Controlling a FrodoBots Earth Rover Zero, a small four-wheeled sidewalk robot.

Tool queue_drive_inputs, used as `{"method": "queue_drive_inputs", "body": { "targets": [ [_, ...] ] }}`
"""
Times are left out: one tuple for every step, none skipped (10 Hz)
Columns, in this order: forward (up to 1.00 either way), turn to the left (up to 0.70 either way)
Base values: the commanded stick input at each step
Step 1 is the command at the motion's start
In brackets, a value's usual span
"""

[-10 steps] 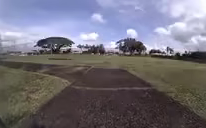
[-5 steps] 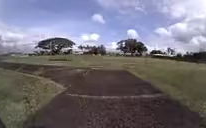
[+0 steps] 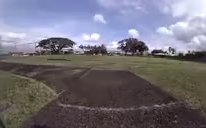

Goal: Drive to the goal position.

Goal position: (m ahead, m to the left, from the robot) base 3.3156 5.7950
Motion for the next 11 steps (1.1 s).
{"method": "queue_drive_inputs", "body": {
  "targets": [
    [0.85, 0.26],
    [0.85, 0.34],
    [0.85, 0.34],
    [0.85, 0.34],
    [0.85, 0.34],
    [0.85, 0.34],
    [0.85, 0.34],
    [0.85, 0.34],
    [0.85, 0.34],
    [0.85, 0.34],
    [0.85, 0.34]
  ]
}}
